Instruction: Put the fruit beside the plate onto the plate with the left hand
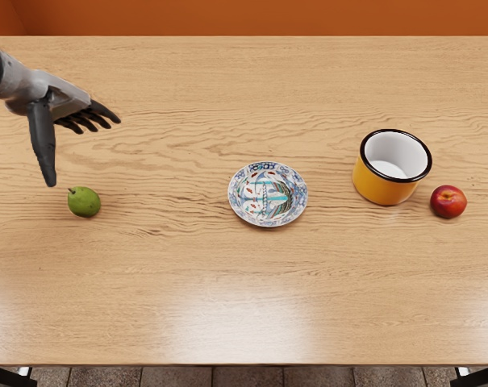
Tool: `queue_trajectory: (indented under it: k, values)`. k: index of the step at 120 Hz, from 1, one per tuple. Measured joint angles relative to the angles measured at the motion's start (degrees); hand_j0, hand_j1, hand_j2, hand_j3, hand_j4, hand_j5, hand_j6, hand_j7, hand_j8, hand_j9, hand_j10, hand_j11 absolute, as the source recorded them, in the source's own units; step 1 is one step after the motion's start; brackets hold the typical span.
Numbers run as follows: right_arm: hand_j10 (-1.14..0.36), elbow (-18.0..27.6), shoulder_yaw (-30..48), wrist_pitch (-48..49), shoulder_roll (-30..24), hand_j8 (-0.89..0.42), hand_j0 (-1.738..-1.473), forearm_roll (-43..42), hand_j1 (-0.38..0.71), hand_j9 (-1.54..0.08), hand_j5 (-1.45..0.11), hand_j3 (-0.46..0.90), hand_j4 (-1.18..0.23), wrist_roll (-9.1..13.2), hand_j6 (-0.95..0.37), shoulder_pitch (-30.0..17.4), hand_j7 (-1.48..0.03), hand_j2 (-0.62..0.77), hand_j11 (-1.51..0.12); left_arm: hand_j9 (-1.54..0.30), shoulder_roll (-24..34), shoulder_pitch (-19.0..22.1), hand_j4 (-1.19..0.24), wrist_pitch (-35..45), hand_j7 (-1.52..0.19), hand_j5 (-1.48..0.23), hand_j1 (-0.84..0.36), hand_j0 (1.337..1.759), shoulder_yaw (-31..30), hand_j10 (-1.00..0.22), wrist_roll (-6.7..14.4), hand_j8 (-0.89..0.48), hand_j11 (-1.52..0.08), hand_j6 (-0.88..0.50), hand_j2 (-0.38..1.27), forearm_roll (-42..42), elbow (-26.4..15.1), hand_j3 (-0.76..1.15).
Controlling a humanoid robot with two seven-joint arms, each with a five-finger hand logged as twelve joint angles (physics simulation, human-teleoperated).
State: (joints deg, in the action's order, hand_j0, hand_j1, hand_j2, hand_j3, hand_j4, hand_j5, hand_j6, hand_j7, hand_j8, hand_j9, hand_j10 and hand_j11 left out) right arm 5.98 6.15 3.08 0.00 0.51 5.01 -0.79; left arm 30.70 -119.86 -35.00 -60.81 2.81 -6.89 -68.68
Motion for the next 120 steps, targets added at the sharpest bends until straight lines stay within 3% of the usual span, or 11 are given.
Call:
queue_trajectory:
  k: [10, 21, 30, 48, 56, 64, 78, 90, 120]
  values:
    - [0.0, 0.0, 0.0, 0.0, 0.0, 0.0, -1.658, 0.0, -0.35, 0.0, 0.0, 0.0, 0.0, 0.0, 0.0, 0.0, 0.0, 0.0, 0.0, -0.03, -4.8, -0.2, -0.02, 3.8, -0.03, -0.03, 0.32, 1.658, -7.7, -0.02, 0.4, -0.02, -0.03, -0.02, 0.0, 3.2, -0.2, 0.0]
    - [0.0, 0.0, 0.0, 0.0, 0.0, 0.0, -1.658, 0.0, -0.35, 0.0, 0.0, 0.0, 0.0, 0.0, 0.0, 0.0, 0.0, 0.0, 0.0, -0.03, -6.9, -0.2, -0.02, 13.7, -0.03, -0.03, 0.33, 1.658, -11.7, -0.02, 5.8, -0.02, -0.03, -0.02, 0.0, 8.6, -1.6, 0.0]
    - [0.0, 0.0, 0.0, 0.0, 0.0, 0.0, -1.658, 0.0, -0.35, 0.0, 0.0, 0.0, 0.0, 0.0, 0.0, 0.0, 0.0, 0.0, 0.0, -0.03, -8.2, -0.1, -0.02, 23.0, -0.03, -0.03, 0.33, 1.658, -12.9, -0.02, 9.5, -0.02, -0.03, -0.02, 0.0, 11.5, -3.4, 0.0]
    - [0.0, 0.0, 0.0, 0.0, 0.0, 0.0, -1.658, 0.0, -0.35, 0.0, 0.0, 0.0, 0.0, 0.0, 0.0, 0.0, 0.0, 0.0, 0.0, -0.03, -12.2, -1.3, -0.02, 31.7, -0.03, -0.03, 0.32, 1.658, -11.9, -0.02, 14.5, -0.02, -0.03, -0.02, 0.0, 13.1, -6.7, 0.0]
    - [0.0, 0.0, 0.0, 0.0, 0.0, 0.0, -1.658, 0.0, -0.35, 0.0, 0.0, 0.0, 0.0, 0.0, 0.0, 0.0, 0.0, 0.0, 0.0, -0.03, -14.1, -0.9, -0.02, 36.1, -0.03, -0.03, 0.32, 1.658, -11.2, -0.02, 15.8, -0.02, -0.03, -0.02, 0.0, 11.9, -8.7, 0.0]
    - [0.0, 0.0, 0.0, 0.0, 0.0, 0.0, -1.658, 0.0, -0.35, 0.0, 0.0, 0.0, 0.0, 0.0, 0.0, 0.0, 0.0, 0.0, 0.0, -0.03, -14.3, -0.7, -0.02, 39.5, -0.03, -0.03, 0.32, 1.658, -10.4, -0.02, 15.7, -0.02, -0.03, -0.02, 0.0, 10.2, -10.9, 0.0]
    - [0.0, 0.0, 0.0, 0.0, 0.0, 0.0, -1.658, 0.0, -0.35, 0.0, 0.0, 0.0, 0.0, 0.0, 0.0, 0.0, 0.0, 0.0, 0.0, -0.03, -14.0, 0.0, -0.02, 42.1, -0.03, -0.03, 0.32, 1.658, -9.5, -0.02, 12.8, -0.02, -0.03, -0.02, 0.0, 7.1, -15.2, 0.0]
    - [0.0, 0.0, 0.0, 0.0, 0.0, 0.0, -1.658, 0.0, -0.35, 0.0, 0.0, 0.0, 0.0, 0.0, 0.0, 0.0, 0.0, 0.0, 0.0, -0.03, -14.0, 1.5, -0.02, 42.9, -0.03, -0.03, 0.32, 1.658, -9.1, -0.02, 11.5, -0.02, -0.03, -0.02, 0.0, 5.7, -17.8, 0.0]
    - [0.0, 0.0, 0.0, 0.0, 0.0, 0.0, -1.658, 0.0, -0.35, 0.0, 0.0, 0.0, 0.0, 0.0, 0.0, 0.0, 0.0, 0.0, 0.0, -0.03, -14.2, 4.6, -0.02, 44.5, -0.03, -0.03, 0.33, 1.658, -8.1, -0.02, 10.8, -0.02, -0.03, -0.02, 0.0, 4.9, -19.5, 0.0]
